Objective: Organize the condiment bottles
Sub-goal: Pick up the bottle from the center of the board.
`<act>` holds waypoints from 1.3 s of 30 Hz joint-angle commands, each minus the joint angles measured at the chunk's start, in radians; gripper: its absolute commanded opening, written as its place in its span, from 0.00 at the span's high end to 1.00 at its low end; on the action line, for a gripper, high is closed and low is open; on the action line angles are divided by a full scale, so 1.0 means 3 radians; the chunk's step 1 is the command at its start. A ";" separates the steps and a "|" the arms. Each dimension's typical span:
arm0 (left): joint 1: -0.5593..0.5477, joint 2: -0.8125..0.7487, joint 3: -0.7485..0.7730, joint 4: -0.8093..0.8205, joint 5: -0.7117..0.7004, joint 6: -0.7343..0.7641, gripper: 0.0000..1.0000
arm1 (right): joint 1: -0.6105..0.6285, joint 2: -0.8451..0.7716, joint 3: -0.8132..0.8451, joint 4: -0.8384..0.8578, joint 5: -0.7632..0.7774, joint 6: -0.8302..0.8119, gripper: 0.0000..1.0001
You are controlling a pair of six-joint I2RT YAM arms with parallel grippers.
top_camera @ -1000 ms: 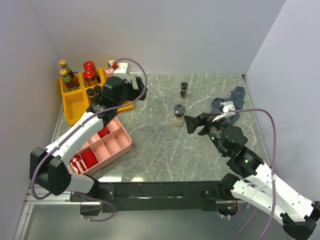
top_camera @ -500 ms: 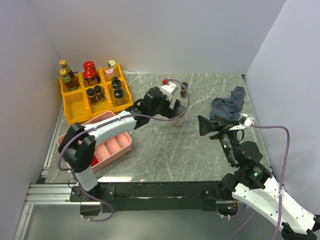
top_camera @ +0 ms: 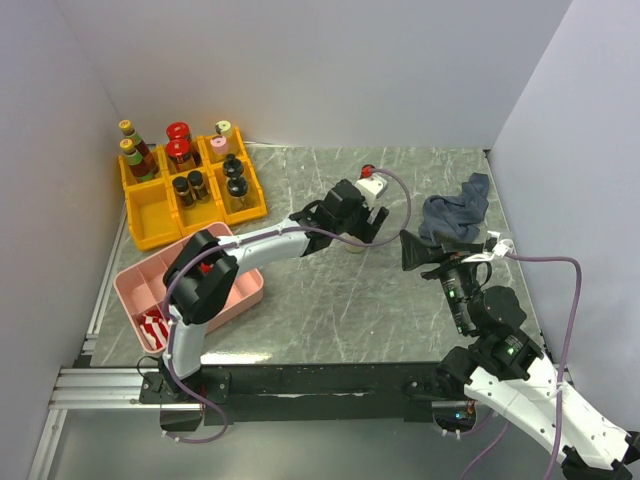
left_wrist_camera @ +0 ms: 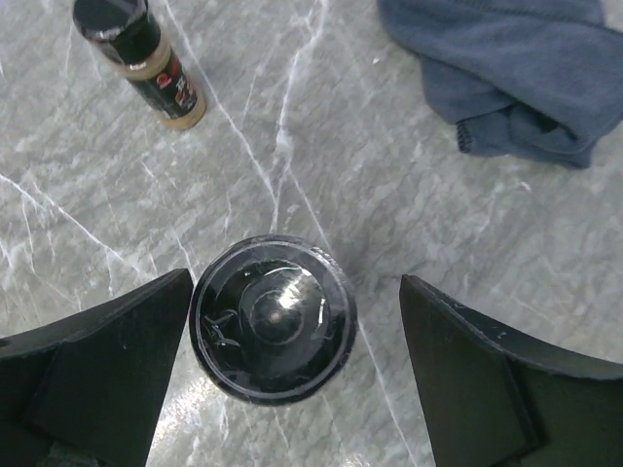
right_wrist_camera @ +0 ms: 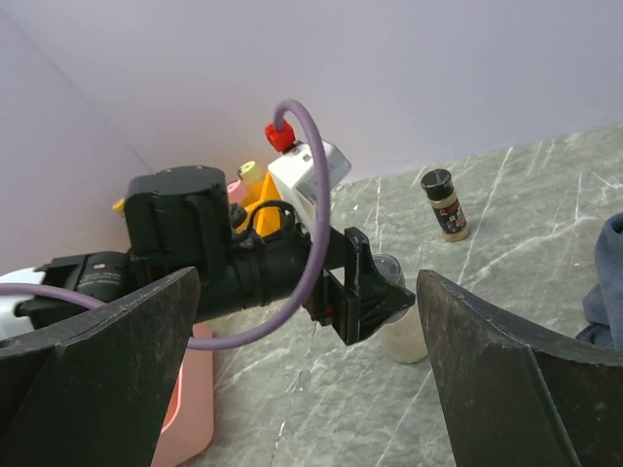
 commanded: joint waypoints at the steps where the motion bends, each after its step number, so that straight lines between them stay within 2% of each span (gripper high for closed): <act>1: -0.0007 0.0065 0.0119 0.0084 -0.0135 0.0055 0.08 | 0.0001 0.0023 0.0019 0.0149 0.0057 0.0021 0.00; 4: -0.0007 0.0080 0.0037 0.0135 -0.0171 0.0049 0.10 | 0.0001 0.0029 0.0014 0.0160 0.0041 0.0031 0.00; 7: -0.0007 0.0070 -0.0029 0.0166 -0.0171 0.0049 0.21 | 0.0001 0.0044 0.0014 0.0165 0.0036 0.0031 0.00; 10: -0.0007 0.0050 -0.0065 0.0192 -0.0202 0.0029 0.45 | 0.0001 0.0054 0.0014 0.0165 0.0041 0.0031 0.00; 11: -0.0007 0.0019 -0.0095 0.0212 -0.0227 0.0019 0.62 | 0.0001 0.0059 0.0019 0.0165 0.0041 0.0031 0.00; 16: -0.0007 -0.0099 -0.0152 0.0172 -0.0289 -0.0063 0.91 | -0.0004 0.0064 0.0014 0.0180 0.0031 0.0031 0.00; 17: -0.0007 -0.0139 -0.0142 0.0146 -0.0339 -0.0078 0.99 | 0.0001 0.0069 0.0009 0.0185 0.0026 0.0031 0.00; 23: -0.0002 -0.0400 -0.0055 -0.0104 -0.0769 -0.0227 0.99 | 0.0001 0.0110 0.0024 0.0175 0.0001 0.0041 0.00; 29: 0.0049 -0.0579 0.0175 -0.0396 -0.1525 -0.0181 0.99 | 0.0001 0.0090 0.0024 0.0185 0.0006 0.0041 0.00; 35: 0.0305 -0.0799 0.0384 -0.0503 -0.1986 -0.0124 0.99 | 0.0001 0.0110 0.0050 0.0170 -0.0025 0.0036 0.00; 39: 0.0672 -0.1054 0.0492 -0.0519 -0.2058 -0.0160 0.99 | 0.0001 0.0105 0.0060 0.0165 -0.0035 0.0036 0.00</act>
